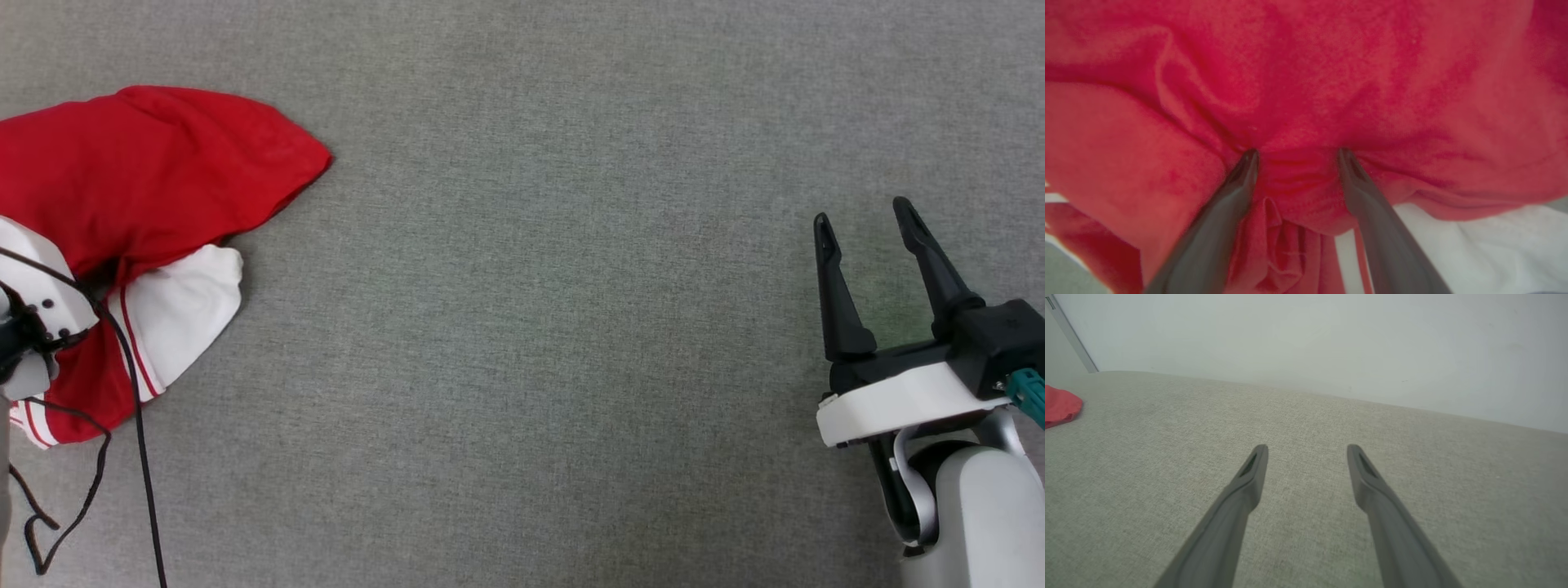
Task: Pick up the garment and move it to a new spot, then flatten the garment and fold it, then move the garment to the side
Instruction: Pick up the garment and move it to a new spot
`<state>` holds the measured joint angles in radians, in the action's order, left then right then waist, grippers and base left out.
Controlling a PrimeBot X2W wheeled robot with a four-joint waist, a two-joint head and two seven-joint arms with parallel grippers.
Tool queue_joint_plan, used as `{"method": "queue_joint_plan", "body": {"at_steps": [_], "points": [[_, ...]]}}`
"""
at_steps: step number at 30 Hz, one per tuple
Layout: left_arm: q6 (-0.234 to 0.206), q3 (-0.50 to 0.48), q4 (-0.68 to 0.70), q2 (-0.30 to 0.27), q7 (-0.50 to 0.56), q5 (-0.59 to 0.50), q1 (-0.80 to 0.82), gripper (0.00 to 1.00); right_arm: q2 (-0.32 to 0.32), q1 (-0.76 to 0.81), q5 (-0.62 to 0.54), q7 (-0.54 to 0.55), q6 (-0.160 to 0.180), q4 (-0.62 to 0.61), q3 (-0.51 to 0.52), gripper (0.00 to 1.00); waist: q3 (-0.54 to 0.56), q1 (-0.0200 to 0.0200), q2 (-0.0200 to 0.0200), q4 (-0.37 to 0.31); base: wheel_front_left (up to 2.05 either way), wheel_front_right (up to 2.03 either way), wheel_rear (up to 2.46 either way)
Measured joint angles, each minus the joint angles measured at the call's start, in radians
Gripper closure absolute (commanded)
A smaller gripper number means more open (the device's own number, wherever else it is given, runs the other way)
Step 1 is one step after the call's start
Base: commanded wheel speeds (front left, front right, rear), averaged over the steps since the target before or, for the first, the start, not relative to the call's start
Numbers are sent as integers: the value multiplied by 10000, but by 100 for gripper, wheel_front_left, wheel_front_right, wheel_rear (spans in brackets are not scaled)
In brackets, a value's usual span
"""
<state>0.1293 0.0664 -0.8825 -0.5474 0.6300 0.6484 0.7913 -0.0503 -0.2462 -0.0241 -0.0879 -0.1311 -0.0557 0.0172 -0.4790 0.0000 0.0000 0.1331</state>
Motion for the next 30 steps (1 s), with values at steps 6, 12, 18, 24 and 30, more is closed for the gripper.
{"method": "queue_joint_plan", "body": {"at_steps": [6, 12, 18, 24, 30], "points": [[-2, 174, -244, 82, 77, 117, 99, 100, 0, -39, 75, -75, 0, 136, 67, 0, 193, 0, 0, 2, 0, 0, 0], [-261, 345, -247, 293, -2464, -529, -328, 100, -2, 173, 207, -92, 0, 278, 169, 0, 800, 1, 0, 129, 0, 0, 0], [-587, 558, 35, 502, -5657, -1300, -427, 100, -2, 633, 431, -77, 0, 385, 362, 0, 1685, 0, 0, 381, 0, 0, 0], [-815, 790, 232, 825, -8134, -1856, -469, 100, 0, 1023, 545, 4, 0, 399, 422, 0, 2634, -1, 0, 638, 0, 0, 0], [-945, 671, 1145, 1394, -8878, -1965, -473, 100, 0, 1481, 769, 40, 0, 305, 756, 0, 3475, -1, 0, 750, 0, 0, 0]]}}
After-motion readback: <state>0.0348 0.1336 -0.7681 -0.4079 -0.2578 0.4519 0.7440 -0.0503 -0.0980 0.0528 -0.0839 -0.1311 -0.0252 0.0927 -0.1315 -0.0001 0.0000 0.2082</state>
